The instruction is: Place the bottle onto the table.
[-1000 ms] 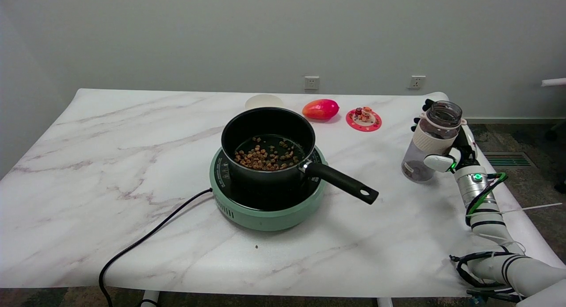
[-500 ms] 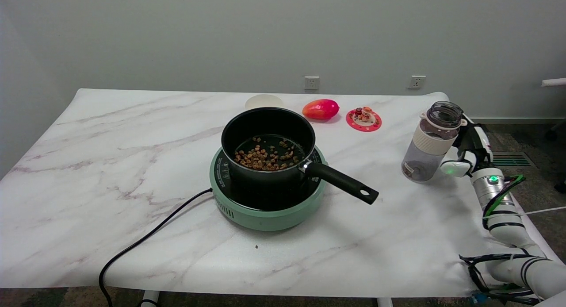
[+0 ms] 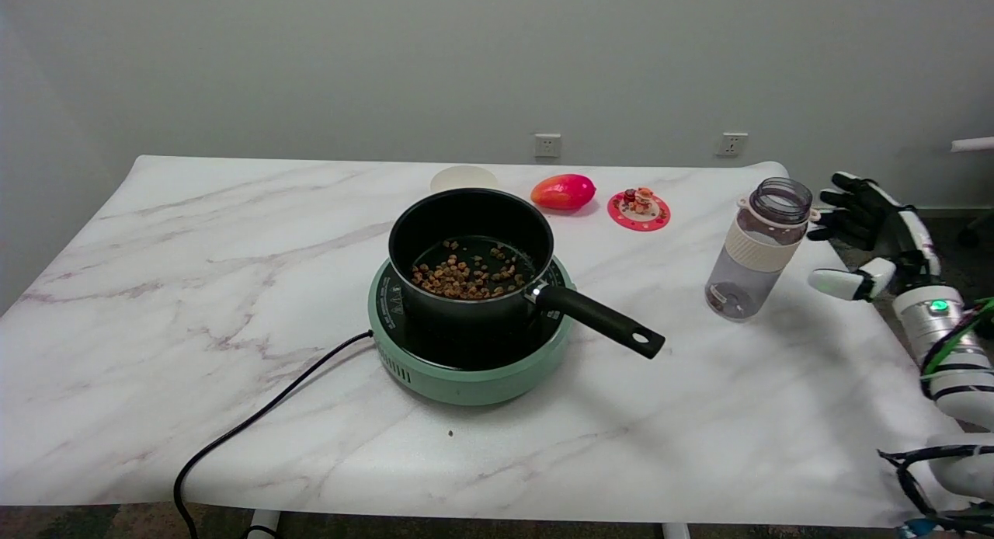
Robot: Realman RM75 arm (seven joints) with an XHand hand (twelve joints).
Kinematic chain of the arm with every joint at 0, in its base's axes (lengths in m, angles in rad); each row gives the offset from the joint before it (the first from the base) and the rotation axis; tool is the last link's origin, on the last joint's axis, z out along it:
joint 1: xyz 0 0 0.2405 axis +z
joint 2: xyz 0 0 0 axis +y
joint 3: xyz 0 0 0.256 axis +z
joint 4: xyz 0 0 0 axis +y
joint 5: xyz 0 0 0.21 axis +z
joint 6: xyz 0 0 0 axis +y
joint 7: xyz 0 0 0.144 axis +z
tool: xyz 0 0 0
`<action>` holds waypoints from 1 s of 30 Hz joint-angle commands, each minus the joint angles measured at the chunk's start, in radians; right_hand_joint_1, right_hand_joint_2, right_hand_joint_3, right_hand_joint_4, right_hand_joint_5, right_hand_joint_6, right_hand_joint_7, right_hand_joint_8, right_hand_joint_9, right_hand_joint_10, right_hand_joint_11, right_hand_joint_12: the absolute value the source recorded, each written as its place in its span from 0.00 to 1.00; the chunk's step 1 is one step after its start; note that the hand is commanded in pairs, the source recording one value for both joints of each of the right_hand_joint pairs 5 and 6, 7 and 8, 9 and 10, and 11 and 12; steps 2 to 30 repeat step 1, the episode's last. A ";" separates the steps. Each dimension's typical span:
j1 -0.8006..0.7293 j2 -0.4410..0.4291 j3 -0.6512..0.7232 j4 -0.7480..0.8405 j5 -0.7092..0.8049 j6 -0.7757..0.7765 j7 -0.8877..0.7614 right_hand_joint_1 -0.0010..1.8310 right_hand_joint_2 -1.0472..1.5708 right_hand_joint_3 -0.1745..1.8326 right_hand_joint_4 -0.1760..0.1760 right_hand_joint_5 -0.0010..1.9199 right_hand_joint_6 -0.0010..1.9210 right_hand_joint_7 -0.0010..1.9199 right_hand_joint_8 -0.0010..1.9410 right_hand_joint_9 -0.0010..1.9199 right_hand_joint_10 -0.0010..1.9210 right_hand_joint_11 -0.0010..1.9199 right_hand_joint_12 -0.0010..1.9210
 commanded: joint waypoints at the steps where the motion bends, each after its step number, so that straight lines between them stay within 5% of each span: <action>1: -0.130 0.128 0.331 -0.134 0.009 -0.025 -0.056 0.73 0.11 0.65 0.50 0.15 0.15 0.24 0.24 0.34 0.34 0.42 0.42; 30: -0.130 0.128 0.331 -0.134 0.009 -0.025 -0.056 0.73 0.11 0.65 0.50 0.15 0.15 0.24 0.24 0.34 0.34 0.42 0.42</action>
